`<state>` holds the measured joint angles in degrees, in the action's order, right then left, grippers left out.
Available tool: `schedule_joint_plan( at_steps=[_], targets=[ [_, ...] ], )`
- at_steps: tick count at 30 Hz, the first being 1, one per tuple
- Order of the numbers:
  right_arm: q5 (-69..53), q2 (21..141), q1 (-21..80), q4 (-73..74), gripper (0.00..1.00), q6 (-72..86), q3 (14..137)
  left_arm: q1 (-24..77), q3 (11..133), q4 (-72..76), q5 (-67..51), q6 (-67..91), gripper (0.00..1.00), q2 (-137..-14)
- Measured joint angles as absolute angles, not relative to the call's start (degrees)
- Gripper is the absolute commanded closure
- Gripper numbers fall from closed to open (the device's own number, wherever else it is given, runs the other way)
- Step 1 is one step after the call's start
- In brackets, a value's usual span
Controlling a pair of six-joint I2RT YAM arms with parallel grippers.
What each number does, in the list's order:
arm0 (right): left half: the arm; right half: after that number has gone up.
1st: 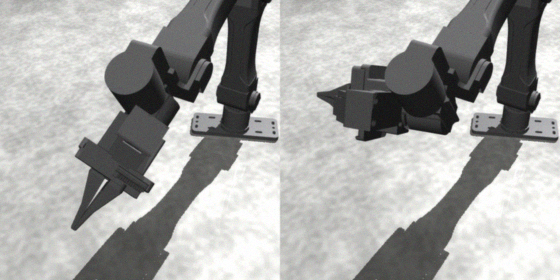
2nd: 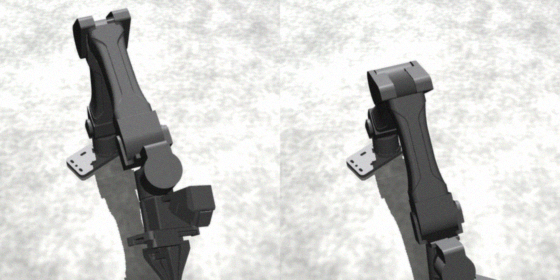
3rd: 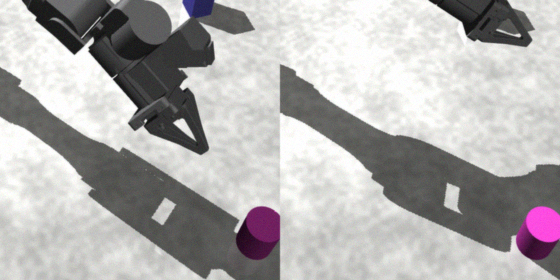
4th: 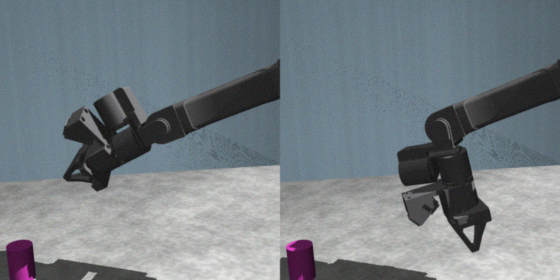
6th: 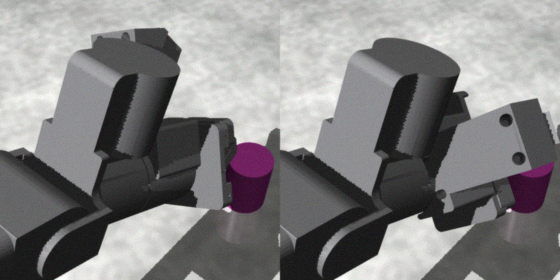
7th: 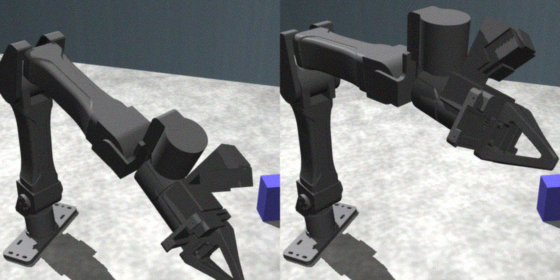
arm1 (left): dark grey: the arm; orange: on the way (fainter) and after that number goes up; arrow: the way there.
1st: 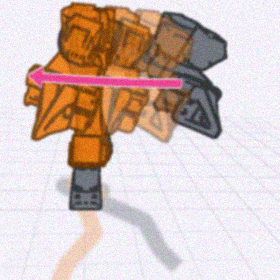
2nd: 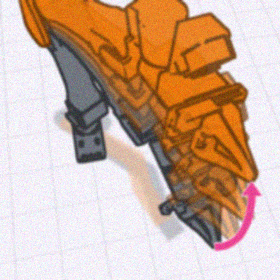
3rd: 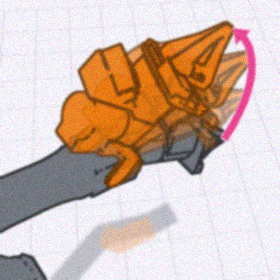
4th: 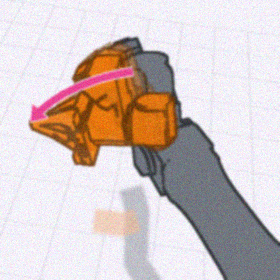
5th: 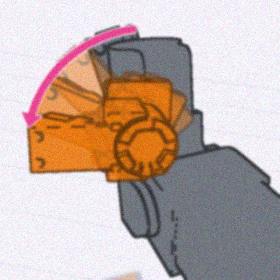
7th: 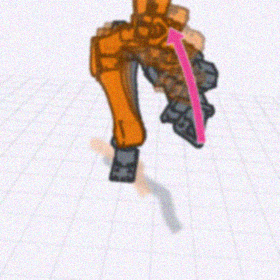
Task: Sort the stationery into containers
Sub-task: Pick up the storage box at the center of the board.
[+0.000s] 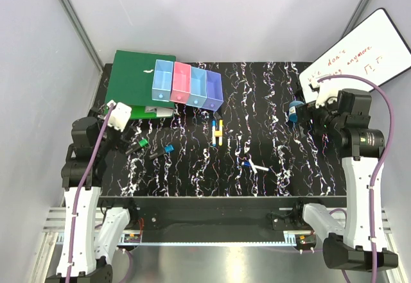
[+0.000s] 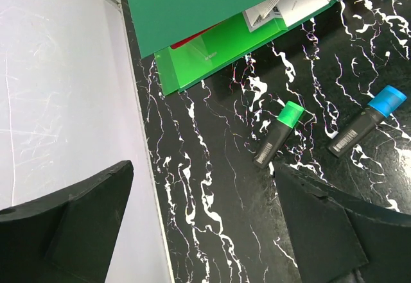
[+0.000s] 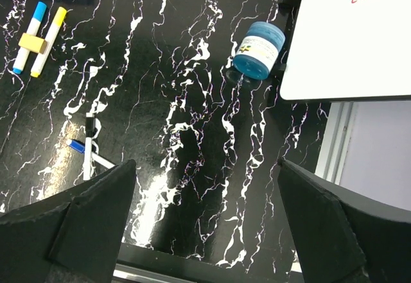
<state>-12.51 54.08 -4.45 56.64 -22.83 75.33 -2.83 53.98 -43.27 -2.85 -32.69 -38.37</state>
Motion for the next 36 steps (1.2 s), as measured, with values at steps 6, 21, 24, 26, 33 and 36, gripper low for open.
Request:
schedule_joint_plan(
  at_steps=[6, 21, 24, 26, 33, 36],
  targets=[
    [-9.8, 55.3, -4.4, 56.4, 0.0, -21.9, 75.4, -2.8, 54.4, -43.5, -3.7, -32.7, 0.01, -38.5],
    [-27.4, 79.3, -4.4, 57.8, 0.07, -14.3, 94.9, -1.0, 78.5, -43.7, -9.0, -31.6, 0.14, -66.5],
    [-30.5, 87.7, -3.5, 56.0, 0.05, -10.5, 99.4, 3.9, 86.0, -43.3, -7.4, -31.5, 0.13, -75.6],
    [-30.9, 93.1, -1.7, 55.3, 0.04, -9.6, 102.9, 8.1, 90.6, -42.9, -5.5, -31.9, 0.13, -81.3],
    [-29.8, 111.1, 7.2, 53.8, 0.06, -8.4, 121.0, 19.2, 109.3, -43.5, 2.3, -32.5, 0.11, -102.2],
    [-28.1, 119.5, 10.2, 51.9, 0.08, -6.9, 129.8, 20.8, 120.1, -44.0, 5.1, -31.4, 0.11, -112.1]
  ],
)
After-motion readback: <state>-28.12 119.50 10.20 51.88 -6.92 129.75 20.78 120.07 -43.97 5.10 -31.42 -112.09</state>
